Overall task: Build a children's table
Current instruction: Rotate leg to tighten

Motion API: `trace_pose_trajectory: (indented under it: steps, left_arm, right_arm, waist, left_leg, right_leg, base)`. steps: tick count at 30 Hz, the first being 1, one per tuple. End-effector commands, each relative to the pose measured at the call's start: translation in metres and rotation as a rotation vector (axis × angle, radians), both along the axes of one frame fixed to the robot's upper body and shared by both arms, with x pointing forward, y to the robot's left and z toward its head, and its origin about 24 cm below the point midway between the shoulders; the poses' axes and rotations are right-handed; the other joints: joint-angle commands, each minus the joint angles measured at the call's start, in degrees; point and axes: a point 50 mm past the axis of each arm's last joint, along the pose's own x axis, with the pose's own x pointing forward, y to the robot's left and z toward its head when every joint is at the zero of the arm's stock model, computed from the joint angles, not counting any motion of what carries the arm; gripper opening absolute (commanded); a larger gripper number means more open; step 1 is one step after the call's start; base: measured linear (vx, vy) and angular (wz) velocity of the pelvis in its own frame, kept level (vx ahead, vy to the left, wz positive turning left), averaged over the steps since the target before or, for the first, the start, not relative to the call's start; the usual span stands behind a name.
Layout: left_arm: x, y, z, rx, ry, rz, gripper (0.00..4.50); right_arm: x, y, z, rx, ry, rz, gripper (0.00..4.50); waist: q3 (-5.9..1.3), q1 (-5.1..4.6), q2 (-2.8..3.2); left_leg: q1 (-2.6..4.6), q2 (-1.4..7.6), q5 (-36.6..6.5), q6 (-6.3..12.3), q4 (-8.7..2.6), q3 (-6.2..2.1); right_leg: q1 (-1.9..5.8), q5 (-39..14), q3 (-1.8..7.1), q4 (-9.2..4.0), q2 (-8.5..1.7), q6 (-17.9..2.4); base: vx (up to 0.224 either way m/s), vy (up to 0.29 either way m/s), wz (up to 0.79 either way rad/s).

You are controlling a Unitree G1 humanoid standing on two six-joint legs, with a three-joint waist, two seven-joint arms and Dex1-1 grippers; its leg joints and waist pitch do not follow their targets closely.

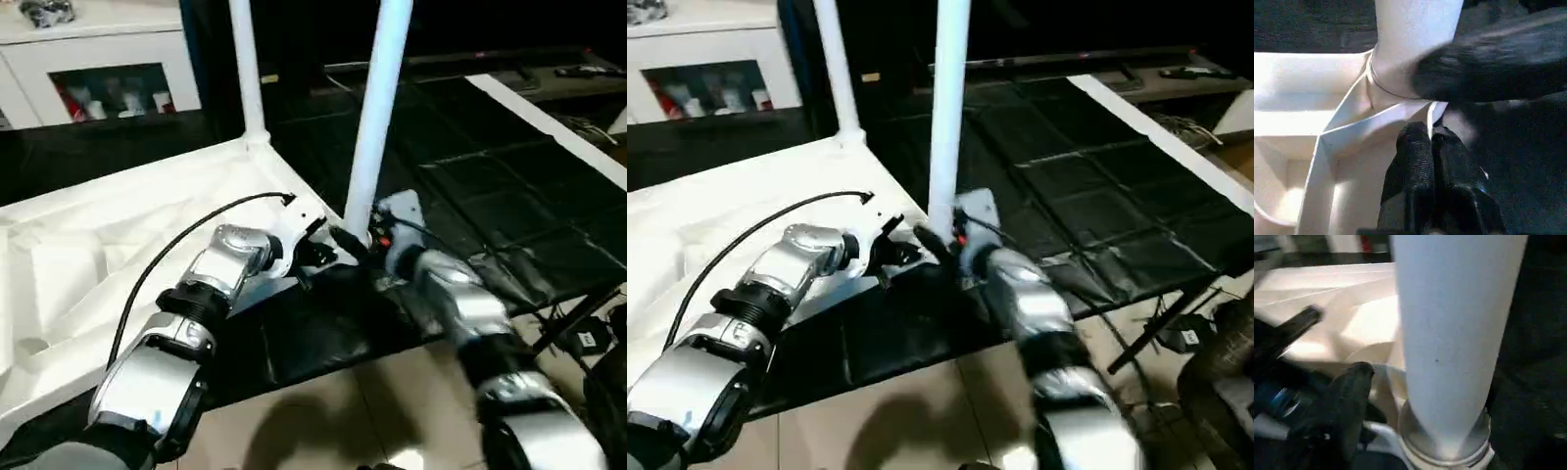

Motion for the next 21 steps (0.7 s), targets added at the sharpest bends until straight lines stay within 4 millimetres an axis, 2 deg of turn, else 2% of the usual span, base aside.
trace_pose_trajectory:
  steps: [1, 6, 8, 10, 14, 15, 17, 19, 21]
  left_arm:
    - [-0.004, 0.001, 0.004, 0.038, -0.019, -0.134, 0.0]
    - [-0.011, 0.008, 0.003, 0.099, 0.008, -0.29, 0.0]
    - [-0.014, 0.011, 0.004, 0.125, 0.024, -0.376, 0.0]
    - [-0.016, 0.011, 0.005, 0.134, 0.03, -0.416, 0.0]
    - [-0.026, 0.013, 0.007, 0.15, 0.075, -0.591, 0.0]
    - [-0.026, 0.013, 0.007, 0.15, 0.075, -0.591, 0.0]
    - [-0.033, 0.014, 0.006, 0.174, 0.107, -0.685, 0.0]
    - [-0.034, 0.013, 0.006, 0.18, 0.109, -0.701, 0.0]
    - [-0.035, 0.011, 0.006, 0.185, 0.111, -0.723, 0.0]
  right_arm:
    - [-0.007, -0.004, 0.009, -0.002, -0.035, 0.165, 4.02]
    - [-0.017, -0.027, 0.017, -0.047, -0.009, 0.328, 4.34]
    - [-0.021, -0.035, 0.02, -0.068, 0.01, 0.402, 4.44]
    - [-0.023, -0.038, 0.021, -0.091, 0.017, 0.438, 4.44]
    - [-0.028, -0.046, 0.025, -0.139, 0.038, 0.554, 4.44]
    - [-0.028, -0.046, 0.025, -0.139, 0.038, 0.554, 4.44]
    - [-0.031, -0.046, 0.028, -0.134, 0.06, 0.624, 4.44]
    - [-0.032, -0.045, 0.028, -0.133, 0.069, 0.647, 4.44]
    - [-0.032, -0.043, 0.027, -0.139, 0.078, 0.673, 4.28]
  waist:
    - [-4.36, 0.49, -0.44]
    - [-3.97, 1.11, -0.46]
    - [-4.05, 1.48, -0.38]
    - [-4.16, 2.2, -0.29]
    - [-4.31, 2.7, -0.31]
    - [-4.37, 2.86, -0.34]
    - [-4.34, 3.14, -0.5]
    - [-4.25, 3.33, -0.36]
    - [-4.16, 3.39, -0.52]
  left_leg:
    - [-0.35, -0.62, -6.3, 7.08, -3.37, 1.43]
    - [-0.05, -0.4, -9.0, 6.0, -3.59, 1.49]
    - [-0.03, -0.29, -8.5, 5.62, -3.58, 1.5]
    - [0.04, -0.15, -7.7, 5.4, -3.49, 1.61]
    - [-0.06, -0.04, -6.5, 5.53, -3.45, 1.58]
    - [-0.07, -0.05, -6.3, 5.6, -3.38, 1.61]
    - [-0.13, -0.04, -6.6, 5.56, -3.43, 1.61]
    - [-0.02, -0.04, -7.4, 5.3, -3.46, 1.63]
    - [-0.01, -0.01, -8.0, 4.89, -3.53, 1.65]
  right_leg:
    - [4.78, -5.8, 2.36, -3.35, -2.12, -15.5]
    - [4.42, -11.6, 2.32, -3.99, -2.13, -14.2]
    - [4.42, -11.7, 2.34, -3.87, -2.15, -14.1]
    - [4.26, -10.1, 2.4, -3.6, -2.19, -14.6]
    - [4.34, -7.4, 2.38, -3.13, -2.23, -15.5]
    - [4.38, -6.8, 2.42, -2.99, -2.27, -15.7]
    - [4.42, -7.7, 2.38, -3.1, -2.33, -15.4]
    - [4.26, -9.4, 2.34, -3.27, -2.3, -15.1]
    - [4.23, -10.8, 2.33, -3.4, -2.3, -14.7]
  base:
    - [0.0, 0.0, 0.0]
    - [0.0, 0.0, 0.0]
    - [0.0, 0.0, 0.0]
    - [0.0, 0.0, 0.0]
    - [0.0, 0.0, 0.0]
    - [0.0, 0.0, 0.0]
    - [0.0, 0.0, 0.0]
    - [0.0, 0.0, 0.0]
    - [0.0, 0.0, 0.0]
